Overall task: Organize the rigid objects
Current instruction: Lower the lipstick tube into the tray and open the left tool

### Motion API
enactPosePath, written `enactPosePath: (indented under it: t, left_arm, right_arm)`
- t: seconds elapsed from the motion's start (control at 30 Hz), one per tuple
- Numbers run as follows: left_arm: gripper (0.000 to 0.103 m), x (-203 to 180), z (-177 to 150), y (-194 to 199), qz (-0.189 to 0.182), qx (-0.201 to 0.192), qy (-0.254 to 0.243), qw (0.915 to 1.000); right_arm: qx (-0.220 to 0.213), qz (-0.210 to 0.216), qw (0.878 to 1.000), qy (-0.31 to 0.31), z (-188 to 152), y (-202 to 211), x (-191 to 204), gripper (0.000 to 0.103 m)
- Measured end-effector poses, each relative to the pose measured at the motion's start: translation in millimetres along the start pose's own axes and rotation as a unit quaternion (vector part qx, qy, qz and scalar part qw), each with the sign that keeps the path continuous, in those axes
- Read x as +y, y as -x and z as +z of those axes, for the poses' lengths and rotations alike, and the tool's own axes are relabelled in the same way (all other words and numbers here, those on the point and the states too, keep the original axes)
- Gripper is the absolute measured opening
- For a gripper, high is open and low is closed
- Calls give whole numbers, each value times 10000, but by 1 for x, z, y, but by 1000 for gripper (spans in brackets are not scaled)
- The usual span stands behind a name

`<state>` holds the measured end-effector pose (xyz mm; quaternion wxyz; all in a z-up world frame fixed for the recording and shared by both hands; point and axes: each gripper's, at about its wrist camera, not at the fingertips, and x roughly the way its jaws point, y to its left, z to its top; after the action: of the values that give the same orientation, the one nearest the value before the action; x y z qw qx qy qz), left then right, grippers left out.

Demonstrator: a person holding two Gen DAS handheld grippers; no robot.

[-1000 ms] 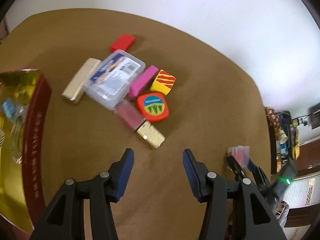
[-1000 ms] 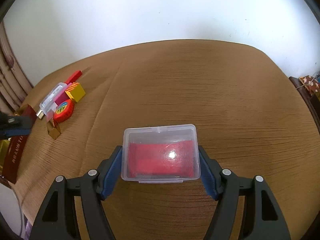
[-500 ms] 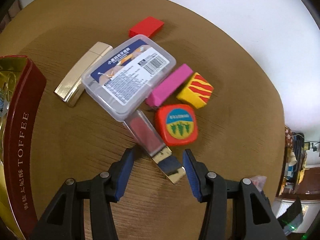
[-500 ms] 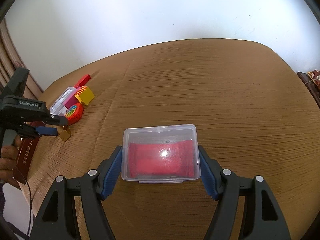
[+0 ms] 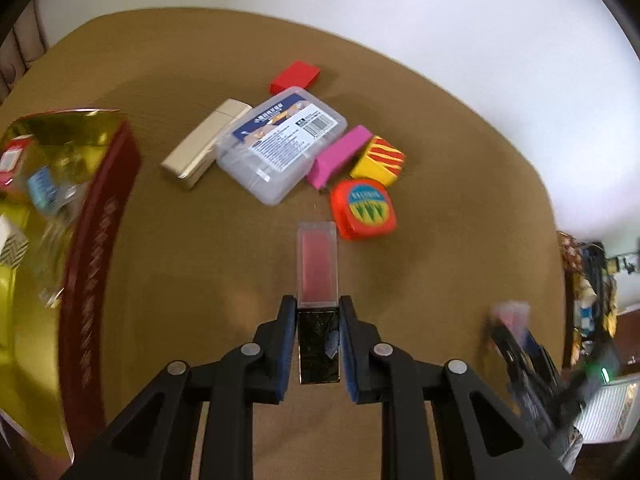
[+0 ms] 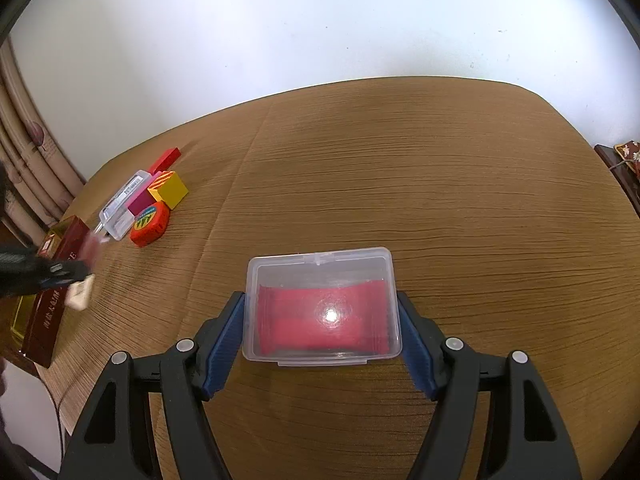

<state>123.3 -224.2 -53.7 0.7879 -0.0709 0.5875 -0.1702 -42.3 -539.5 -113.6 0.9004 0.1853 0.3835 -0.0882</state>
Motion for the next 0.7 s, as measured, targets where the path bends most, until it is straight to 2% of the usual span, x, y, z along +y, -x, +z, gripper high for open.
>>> enactPosePath:
  t: [0.07,0.17,0.23,0.37,0.5,0.7]
  left_arm:
    - [21,10,-14,24,-112,-74,25,9999]
    - [21,25,-26,59,-73,-262,90,9996]
    - [21,43,-25,79,101,-375,177,9991]
    - [21,90,-25,108,764,-619,348,9945]
    - [21,129,-10,98,1228,-509,201,9909]
    - [21,152,11,60,1327,-329,227,9903]
  right_arm:
    - [4,-23,10000,22,0,0,1,69]
    - [17,-70,10000,66,1,-2,4,69]
    - [19,-108,9999,97,1,-2,5,69]
    - [29,-192,9997,166,1,-2,7,69]
    - [39,-283,9993,232,1,-3,11,69]
    - [44,-329,9991,261,1,-4,12,69]
